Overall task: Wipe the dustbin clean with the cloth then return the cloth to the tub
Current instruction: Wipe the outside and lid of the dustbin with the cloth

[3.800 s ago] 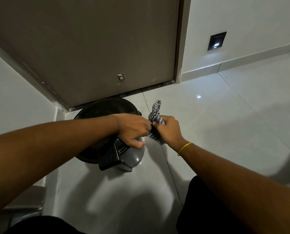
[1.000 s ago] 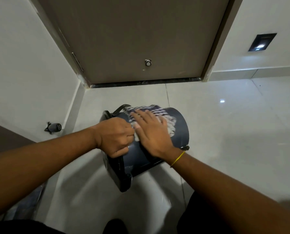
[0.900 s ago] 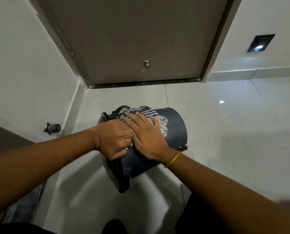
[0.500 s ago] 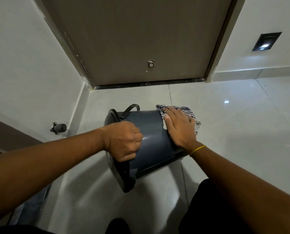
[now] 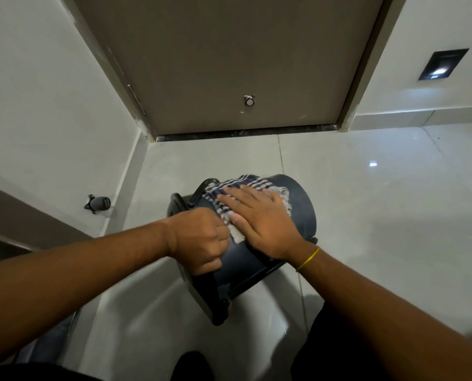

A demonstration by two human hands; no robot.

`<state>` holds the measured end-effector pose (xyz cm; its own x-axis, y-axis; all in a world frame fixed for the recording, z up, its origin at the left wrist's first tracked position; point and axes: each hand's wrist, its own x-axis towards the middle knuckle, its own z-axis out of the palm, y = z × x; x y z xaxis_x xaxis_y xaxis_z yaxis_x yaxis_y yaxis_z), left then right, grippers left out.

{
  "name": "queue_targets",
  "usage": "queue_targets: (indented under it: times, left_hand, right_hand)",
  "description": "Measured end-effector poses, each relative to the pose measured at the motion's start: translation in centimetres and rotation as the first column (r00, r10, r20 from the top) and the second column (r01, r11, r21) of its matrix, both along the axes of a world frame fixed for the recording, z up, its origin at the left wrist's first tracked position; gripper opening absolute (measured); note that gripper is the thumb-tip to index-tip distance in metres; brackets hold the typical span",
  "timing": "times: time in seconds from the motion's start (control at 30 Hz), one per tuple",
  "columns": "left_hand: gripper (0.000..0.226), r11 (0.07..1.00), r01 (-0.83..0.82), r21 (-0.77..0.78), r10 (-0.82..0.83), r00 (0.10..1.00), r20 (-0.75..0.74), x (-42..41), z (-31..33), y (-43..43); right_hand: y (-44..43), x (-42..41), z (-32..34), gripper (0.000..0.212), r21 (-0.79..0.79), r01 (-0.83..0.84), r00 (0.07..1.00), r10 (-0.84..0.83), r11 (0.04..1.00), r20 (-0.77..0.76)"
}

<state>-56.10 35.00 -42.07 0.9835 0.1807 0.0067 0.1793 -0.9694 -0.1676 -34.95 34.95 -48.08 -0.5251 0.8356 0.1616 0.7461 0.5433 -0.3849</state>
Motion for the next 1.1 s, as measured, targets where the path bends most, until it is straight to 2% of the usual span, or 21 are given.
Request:
queue_targets:
  times: [0.1, 0.17, 0.23, 0.3, 0.37, 0.4, 0.47, 0.57, 0.67, 0.73, 0.8, 0.83, 0.87, 0.93, 1.0, 1.1]
  left_hand:
    - [0.028, 0.999, -0.031, -0.013, 0.031, 0.999, 0.020, 1.1, 1.1, 0.1]
    - [0.027, 0.998, -0.060, -0.018, 0.061, 0.996, 0.060, 3.2, 2.6, 0.7]
    - [0.028, 0.995, -0.093, -0.023, 0.095, 0.989, 0.115, 6.2, 4.3, 1.3]
    - [0.027, 0.989, -0.135, -0.064, 0.143, 0.979, 0.143, 8.6, 5.8, 1.7]
    - [0.025, 0.977, -0.179, -0.115, 0.198, 0.963, 0.183, 9.3, 6.5, 1.8]
    - [0.025, 0.967, -0.212, -0.141, 0.239, 0.947, 0.215, 8.9, 6.5, 1.8]
    - [0.026, 0.938, -0.290, -0.188, 0.337, 0.892, 0.301, 7.3, 6.3, 1.8]
    - [0.027, 0.884, -0.392, -0.253, 0.465, 0.782, 0.414, 3.8, 5.5, 2.0]
    - [0.032, 0.813, -0.466, -0.350, 0.583, 0.638, 0.504, 0.6, 4.4, 2.6]
    - [0.029, 0.746, -0.540, -0.390, 0.656, 0.495, 0.570, -0.2, 3.6, 2.8]
    - [0.028, 0.620, -0.569, -0.541, 0.763, 0.273, 0.586, -0.4, 3.2, 3.1]
    - [0.032, 0.533, -0.534, -0.656, 0.829, 0.174, 0.531, -0.4, 3.0, 3.4]
    - [0.033, 0.439, -0.479, -0.760, 0.891, 0.121, 0.438, -0.4, 3.0, 3.7]
    - [0.036, 0.305, -0.427, -0.851, 0.952, 0.150, 0.266, -0.8, 2.8, 4.4]
    - [0.038, 0.278, -0.426, -0.861, 0.958, 0.192, 0.215, -1.8, 2.8, 5.2]
    - [0.037, 0.289, -0.363, -0.886, 0.953, 0.200, 0.229, -3.3, 2.8, 5.6]
  right_hand:
    - [0.1, 1.5, -0.8, 0.053, -0.019, 0.125, 0.987, -0.126, 0.992, -0.103]
    - [0.9, 3.4, -1.4, 0.051, -0.053, 0.162, 0.951, -0.170, 0.985, -0.257]
    - [1.2, 5.3, -2.2, 0.049, -0.098, 0.204, 0.868, -0.226, 0.974, -0.442]
    - [0.3, 6.2, -2.8, 0.045, -0.221, 0.253, 0.743, -0.336, 0.942, -0.580]
    - [-0.7, 5.7, -3.3, 0.038, -0.330, 0.235, 0.638, -0.401, 0.914, -0.657]
    - [-0.9, 5.4, -3.5, 0.037, -0.343, 0.231, 0.620, -0.409, 0.910, -0.669]
    - [-1.1, 4.9, -3.7, 0.042, -0.297, 0.241, 0.658, -0.381, 0.924, -0.649]
    - [-1.0, 4.6, -3.5, 0.047, -0.196, 0.229, 0.775, -0.300, 0.954, -0.556]
    - [-1.5, 3.7, -2.9, 0.051, -0.220, 0.224, 0.843, -0.302, 0.949, -0.444]
    - [-1.7, 3.2, -2.5, 0.052, -0.231, 0.247, 0.858, -0.324, 0.941, -0.399]
    - [-1.9, 2.9, -2.3, 0.053, -0.218, 0.266, 0.859, -0.333, 0.939, -0.387]
    - [-2.0, 2.8, -2.2, 0.054, -0.215, 0.270, 0.860, -0.335, 0.939, -0.386]
    - [-2.2, 2.8, -2.3, 0.054, -0.215, 0.272, 0.862, -0.336, 0.938, -0.379]
    - [-2.5, 2.8, -2.3, 0.055, -0.218, 0.273, 0.871, -0.337, 0.937, -0.358]
    - [-2.9, 2.7, -2.4, 0.055, -0.221, 0.279, 0.875, -0.342, 0.935, -0.343]
    - [-3.2, 2.9, -2.4, 0.054, -0.225, 0.274, 0.871, -0.340, 0.935, -0.354]
